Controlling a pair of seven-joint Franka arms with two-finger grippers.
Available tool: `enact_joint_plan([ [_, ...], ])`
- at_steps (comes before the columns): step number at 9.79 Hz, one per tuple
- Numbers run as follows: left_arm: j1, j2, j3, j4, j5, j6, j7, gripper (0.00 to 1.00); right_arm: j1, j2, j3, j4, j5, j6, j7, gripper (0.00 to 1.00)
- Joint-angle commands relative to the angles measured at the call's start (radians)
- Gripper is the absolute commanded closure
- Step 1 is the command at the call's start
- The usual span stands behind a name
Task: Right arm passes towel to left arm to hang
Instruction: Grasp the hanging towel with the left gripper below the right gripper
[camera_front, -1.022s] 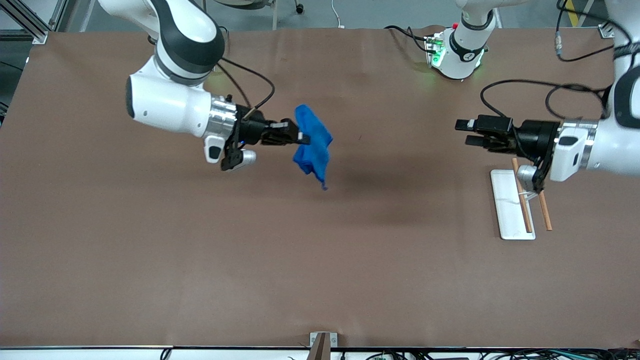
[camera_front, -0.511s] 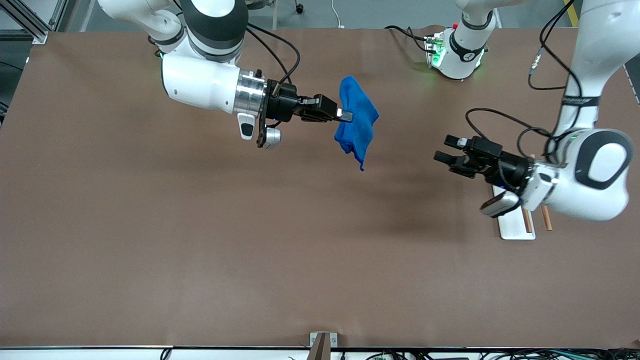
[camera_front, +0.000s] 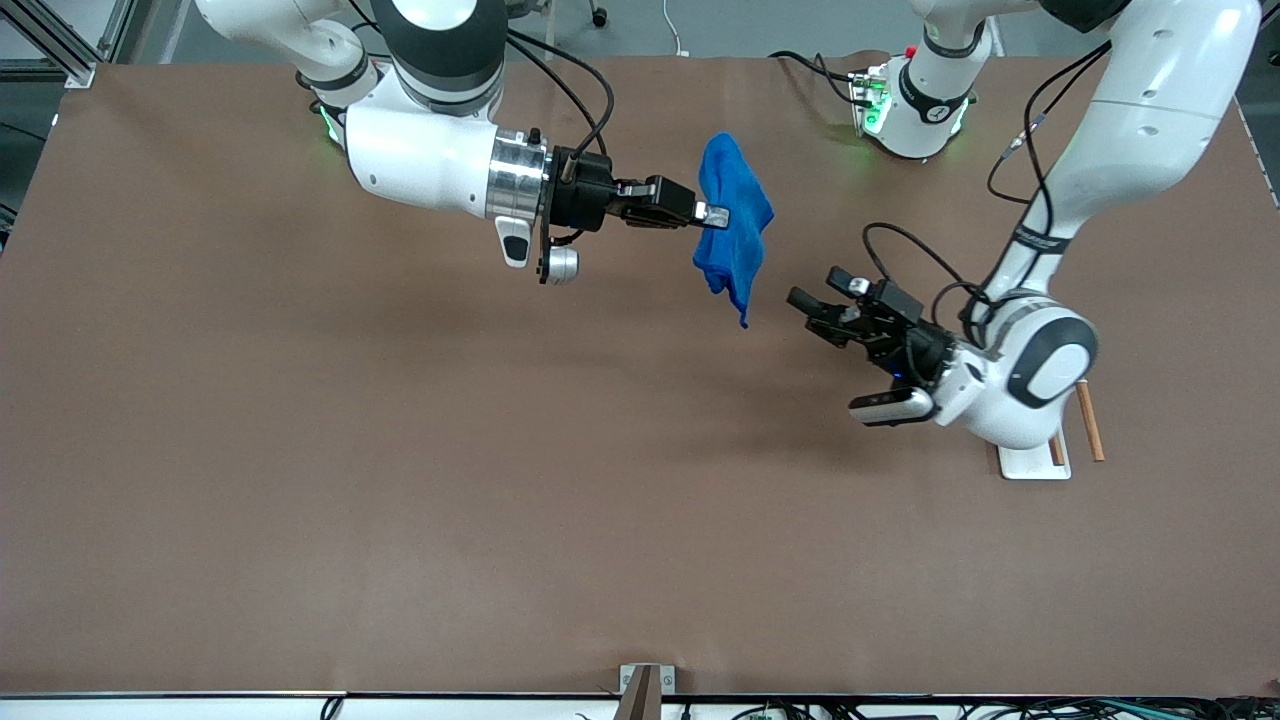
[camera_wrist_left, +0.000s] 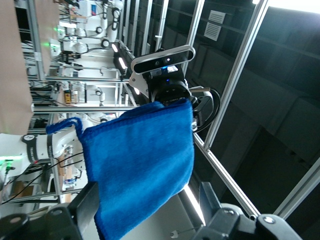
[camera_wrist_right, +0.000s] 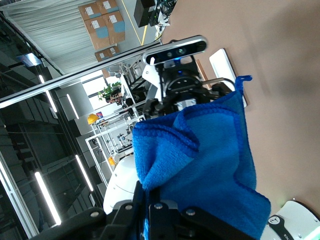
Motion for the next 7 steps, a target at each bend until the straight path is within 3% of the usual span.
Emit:
enact_joint_plan([
  [1, -0.003, 0.026, -0.009, -0.043, -0.022, -0.002, 0.061, 0.11, 0.005, 0.008, -0.002, 0.016, 0.028, 0.008, -0.006, 1.00],
  [7, -0.047, 0.060, -0.041, -0.098, -0.114, 0.000, 0.150, 0.18, 0.005, 0.006, -0.002, 0.016, 0.028, 0.008, -0.006, 1.00],
])
